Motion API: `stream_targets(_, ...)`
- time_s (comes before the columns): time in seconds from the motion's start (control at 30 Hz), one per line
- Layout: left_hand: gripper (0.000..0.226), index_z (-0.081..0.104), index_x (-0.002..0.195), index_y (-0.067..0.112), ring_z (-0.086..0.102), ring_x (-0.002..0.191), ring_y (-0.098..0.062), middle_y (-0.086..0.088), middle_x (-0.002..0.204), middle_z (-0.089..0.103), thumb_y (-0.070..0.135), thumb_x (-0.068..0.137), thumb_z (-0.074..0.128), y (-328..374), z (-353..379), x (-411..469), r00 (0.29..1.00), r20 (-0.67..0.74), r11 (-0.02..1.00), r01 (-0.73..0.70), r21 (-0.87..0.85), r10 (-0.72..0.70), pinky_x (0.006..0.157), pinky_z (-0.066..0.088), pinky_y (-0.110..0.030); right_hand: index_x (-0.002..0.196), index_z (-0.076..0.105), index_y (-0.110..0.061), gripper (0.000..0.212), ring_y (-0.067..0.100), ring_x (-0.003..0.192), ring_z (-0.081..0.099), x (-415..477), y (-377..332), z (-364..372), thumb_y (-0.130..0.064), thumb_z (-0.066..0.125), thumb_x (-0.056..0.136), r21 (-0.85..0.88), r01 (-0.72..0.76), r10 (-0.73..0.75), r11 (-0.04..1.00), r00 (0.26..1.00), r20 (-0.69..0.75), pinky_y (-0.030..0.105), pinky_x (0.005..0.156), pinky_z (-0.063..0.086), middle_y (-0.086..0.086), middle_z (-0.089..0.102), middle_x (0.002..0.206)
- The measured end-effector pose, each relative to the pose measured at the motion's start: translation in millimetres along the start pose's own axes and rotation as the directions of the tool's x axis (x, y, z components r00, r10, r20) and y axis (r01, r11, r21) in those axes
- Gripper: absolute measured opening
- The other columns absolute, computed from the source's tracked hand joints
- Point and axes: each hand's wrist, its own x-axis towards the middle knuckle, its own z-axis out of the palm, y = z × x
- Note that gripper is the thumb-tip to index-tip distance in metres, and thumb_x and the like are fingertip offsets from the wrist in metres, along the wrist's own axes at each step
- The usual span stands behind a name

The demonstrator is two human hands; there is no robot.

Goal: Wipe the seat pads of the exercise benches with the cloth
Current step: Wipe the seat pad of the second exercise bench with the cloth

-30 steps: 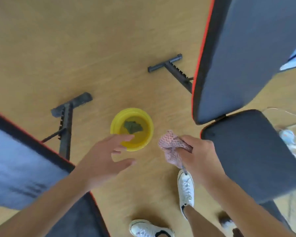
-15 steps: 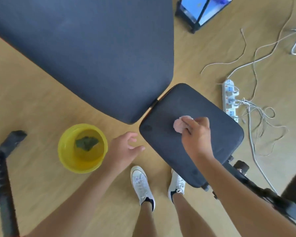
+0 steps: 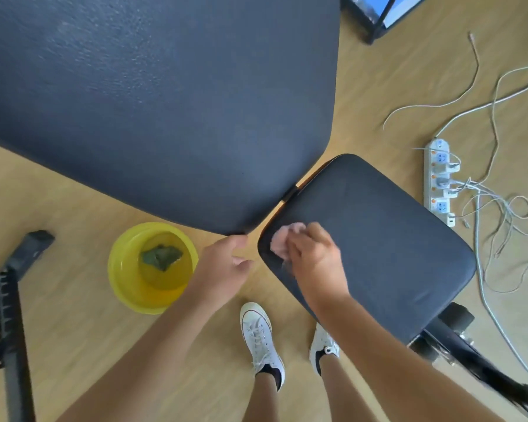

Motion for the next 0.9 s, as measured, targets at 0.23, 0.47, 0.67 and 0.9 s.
stream_targets(0.23, 0.044, 0.061, 0.141, 0.022, 0.069, 0.120, -0.014, 0.007, 0.137, 0.069, 0.010, 0.099, 0.059, -10.5, 4.0, 3.5, 0.999, -0.027, 1.000, -0.018, 0.017, 0.019, 0.103, 0.051, -0.028, 0.093, 0.072, -0.014, 0.011, 0.021, 0.076, 0.054, 47.1, 21.3, -20.8, -0.007, 0.067, 0.086, -0.120, -0.078, 0.067, 0.990, 0.994, -0.092, 0.032, 0.064, 0.048, 0.000, 0.051, 0.090)
stream_targets(0.47, 0.050, 0.060, 0.142, 0.020, 0.068, 0.109, -0.010, 0.007, 0.134, 0.069, 0.000, 0.097, 0.056, -1.3, 12.0, 8.7, 0.998, -0.046, 0.999, -0.038, -0.036, 0.036, 0.091, 0.054, -0.015, 0.084, 0.064, -0.018, 0.039, 0.022, 0.075, 0.056, 13.8, -6.3, -5.2, -0.011, 0.086, 0.054, -0.038, 0.349, -0.296, 0.936, 0.844, 0.448, 0.033, 0.060, 0.057, -0.004, 0.051, 0.080)
stream_targets(0.67, 0.045, 0.061, 0.141, 0.021, 0.068, 0.123, -0.018, 0.004, 0.138, 0.068, 0.005, 0.099, 0.054, 1.5, 16.4, 9.5, 0.998, -0.051, 0.999, -0.036, 0.003, 0.036, 0.104, 0.053, -0.031, 0.080, 0.054, 0.004, 0.012, 0.031, 0.054, 0.047, 49.2, 10.3, -7.4, -0.007, 0.050, 0.080, 0.081, -0.126, 0.132, 0.989, 0.989, -0.061, 0.031, 0.047, 0.040, 0.023, 0.056, 0.067)
stream_targets(0.9, 0.057, 0.056, 0.147, 0.017, 0.070, 0.119, -0.019, -0.006, 0.135, 0.071, 0.001, 0.093, 0.051, 15.8, 15.7, 13.0, 0.999, 0.026, 0.999, -0.039, 0.025, 0.038, 0.092, 0.048, -0.023, 0.090, 0.069, -0.017, 0.027, 0.023, 0.078, 0.061, 27.7, 49.4, -38.6, -0.010, 0.077, 0.065, -0.226, 0.541, -0.411, 0.810, 0.799, 0.440, 0.033, 0.054, 0.057, 0.004, 0.061, 0.091)
